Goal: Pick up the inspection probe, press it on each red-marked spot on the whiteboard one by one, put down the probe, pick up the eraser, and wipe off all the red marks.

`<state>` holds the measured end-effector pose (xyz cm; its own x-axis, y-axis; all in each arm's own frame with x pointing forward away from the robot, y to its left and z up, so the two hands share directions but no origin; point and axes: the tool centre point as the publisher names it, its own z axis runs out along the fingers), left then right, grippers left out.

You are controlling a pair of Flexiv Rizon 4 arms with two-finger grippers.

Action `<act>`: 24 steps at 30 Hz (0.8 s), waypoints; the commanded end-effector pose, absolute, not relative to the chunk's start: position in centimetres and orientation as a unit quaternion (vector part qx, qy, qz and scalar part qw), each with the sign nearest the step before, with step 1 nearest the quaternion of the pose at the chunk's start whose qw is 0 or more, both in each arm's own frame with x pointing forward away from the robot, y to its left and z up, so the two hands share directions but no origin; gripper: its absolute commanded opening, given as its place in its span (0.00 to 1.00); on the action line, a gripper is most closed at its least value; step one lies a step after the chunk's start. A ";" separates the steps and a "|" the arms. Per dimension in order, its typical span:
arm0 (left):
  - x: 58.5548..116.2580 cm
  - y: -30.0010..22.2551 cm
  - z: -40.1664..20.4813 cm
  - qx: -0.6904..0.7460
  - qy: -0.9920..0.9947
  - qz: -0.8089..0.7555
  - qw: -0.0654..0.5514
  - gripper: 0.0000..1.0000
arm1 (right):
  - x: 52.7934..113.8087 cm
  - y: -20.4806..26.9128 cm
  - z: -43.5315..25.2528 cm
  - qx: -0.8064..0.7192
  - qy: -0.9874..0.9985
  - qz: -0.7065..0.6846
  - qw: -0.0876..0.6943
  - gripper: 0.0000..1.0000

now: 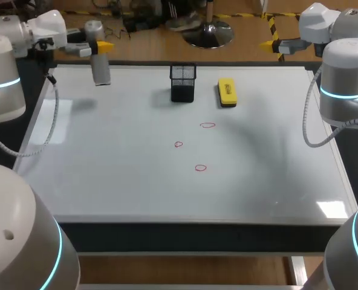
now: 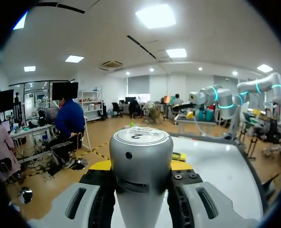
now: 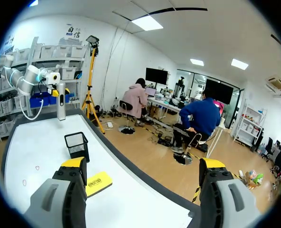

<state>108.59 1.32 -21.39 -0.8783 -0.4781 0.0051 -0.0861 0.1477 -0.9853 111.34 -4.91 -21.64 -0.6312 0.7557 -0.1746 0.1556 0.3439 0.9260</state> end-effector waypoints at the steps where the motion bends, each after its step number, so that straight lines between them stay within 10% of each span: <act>1: 107.8 1.4 -21.1 -0.195 0.739 -0.623 0.165 0.00 | 111.4 -4.9 -21.6 0.300 0.760 0.488 0.307 1.00; 24: 107.8 1.4 -21.1 -0.195 0.739 -0.623 0.165 0.00 | 112.1 -3.7 -24.6 0.145 0.900 0.354 0.208 1.00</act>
<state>107.82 1.40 -21.14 -0.8695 -0.4939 0.0007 -0.0843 0.1471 -0.9855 111.26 -3.35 -25.12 -0.7329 0.6177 -0.2851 0.0932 0.5062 0.8574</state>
